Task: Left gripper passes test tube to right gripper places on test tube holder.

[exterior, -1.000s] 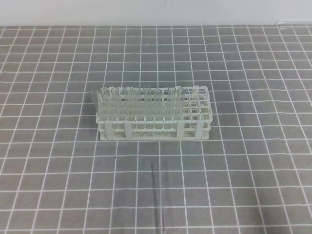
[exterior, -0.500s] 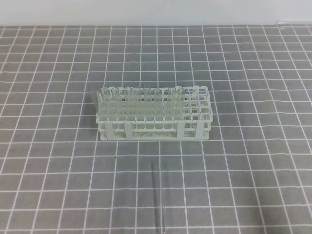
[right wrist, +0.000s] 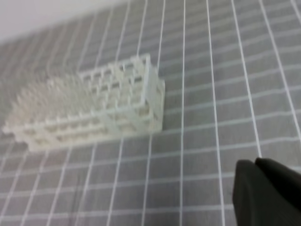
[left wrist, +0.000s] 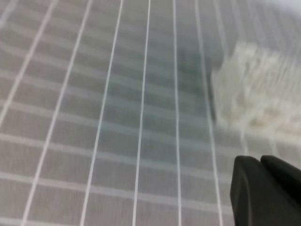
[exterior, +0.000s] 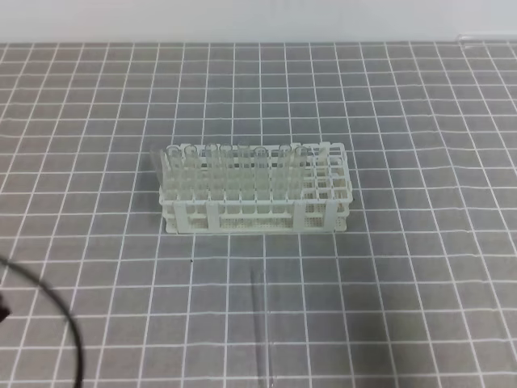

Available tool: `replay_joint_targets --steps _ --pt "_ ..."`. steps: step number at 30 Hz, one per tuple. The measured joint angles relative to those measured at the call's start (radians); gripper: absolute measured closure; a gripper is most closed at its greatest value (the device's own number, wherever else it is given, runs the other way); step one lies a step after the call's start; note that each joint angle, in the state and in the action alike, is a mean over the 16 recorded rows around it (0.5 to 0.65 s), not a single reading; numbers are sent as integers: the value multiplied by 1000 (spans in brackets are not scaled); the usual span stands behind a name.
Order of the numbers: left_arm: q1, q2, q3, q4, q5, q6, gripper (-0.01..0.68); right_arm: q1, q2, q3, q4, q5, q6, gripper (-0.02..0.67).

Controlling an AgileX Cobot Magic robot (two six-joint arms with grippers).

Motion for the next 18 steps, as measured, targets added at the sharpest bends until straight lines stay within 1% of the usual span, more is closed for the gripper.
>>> replay_joint_targets --steps 4,9,13,15,18 --pt "-2 186 -78 -105 104 152 673 0 146 -87 -47 105 -2 662" --pt "-47 397 -159 -249 191 320 673 0 288 -156 -84 200 -12 662" --pt "-124 535 -218 -321 210 379 673 0 361 -180 -99 248 -23 662" --pt "-182 602 -254 -337 210 373 673 0 385 -185 -103 262 -29 662" --pt "-280 698 -313 -315 201 317 673 0 407 -187 -105 277 -38 662"
